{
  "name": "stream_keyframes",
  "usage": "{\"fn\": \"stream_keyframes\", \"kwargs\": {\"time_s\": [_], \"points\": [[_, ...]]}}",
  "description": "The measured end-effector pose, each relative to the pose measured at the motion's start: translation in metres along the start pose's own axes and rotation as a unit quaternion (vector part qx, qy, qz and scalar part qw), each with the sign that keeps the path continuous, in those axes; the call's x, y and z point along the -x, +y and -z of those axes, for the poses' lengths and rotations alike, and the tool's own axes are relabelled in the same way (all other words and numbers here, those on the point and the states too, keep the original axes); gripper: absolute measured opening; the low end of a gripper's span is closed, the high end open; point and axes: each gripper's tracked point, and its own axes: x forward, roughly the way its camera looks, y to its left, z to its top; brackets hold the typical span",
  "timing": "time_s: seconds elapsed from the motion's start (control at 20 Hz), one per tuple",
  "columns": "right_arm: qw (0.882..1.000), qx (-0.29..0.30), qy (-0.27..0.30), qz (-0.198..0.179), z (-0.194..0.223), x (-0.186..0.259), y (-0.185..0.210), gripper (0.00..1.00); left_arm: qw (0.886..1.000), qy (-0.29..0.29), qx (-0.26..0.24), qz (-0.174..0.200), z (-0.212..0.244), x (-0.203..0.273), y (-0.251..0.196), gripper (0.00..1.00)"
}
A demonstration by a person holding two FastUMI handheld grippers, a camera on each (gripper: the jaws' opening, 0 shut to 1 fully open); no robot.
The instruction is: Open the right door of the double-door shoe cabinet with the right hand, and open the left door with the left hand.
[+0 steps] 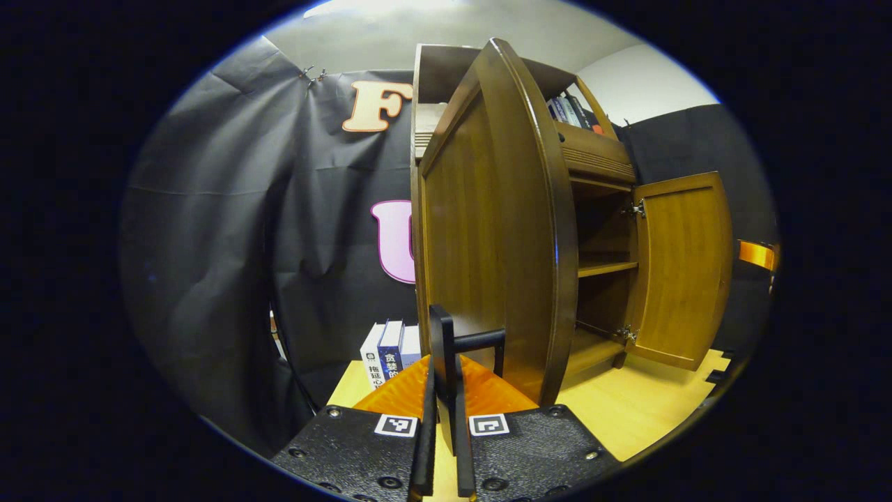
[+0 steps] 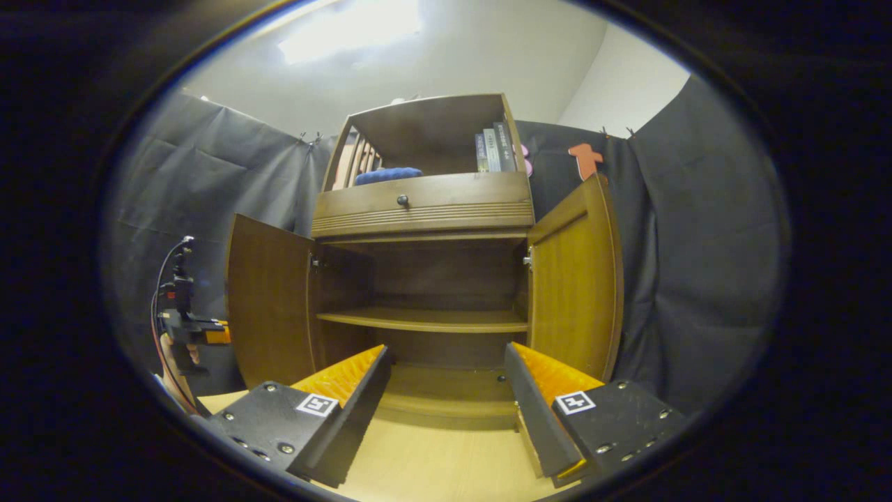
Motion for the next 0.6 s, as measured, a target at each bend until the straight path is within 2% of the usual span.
{"fn": "stream_keyframes", "kwargs": {"time_s": [0.1, 0.15, 0.2, 0.4, 0.6], "points": [[1.000, 0.000, 0.002, -0.002, 0.002, -0.003, 0.004, 0.98, 1.000, -0.004, 0.002, 0.013, -0.001, 0.001, 0.007, 0.13], [1.000, -0.001, 0.002, -0.002, 0.002, -0.004, 0.005, 0.98, 1.000, -0.004, 0.003, 0.018, 0.000, 0.001, 0.012, 0.10], [1.000, -0.004, 0.001, -0.002, 0.002, -0.006, 0.007, 0.98, 1.000, -0.006, 0.004, 0.023, 0.001, 0.002, 0.013, 0.12], [1.000, -0.006, 0.001, -0.004, 0.004, -0.009, 0.013, 0.97, 0.999, -0.013, 0.011, 0.042, 0.002, 0.002, 0.033, 0.12], [1.000, -0.008, 0.004, -0.003, 0.006, -0.012, 0.014, 0.98, 0.997, -0.006, 0.027, 0.066, -0.001, 0.006, 0.051, 0.17]]}}
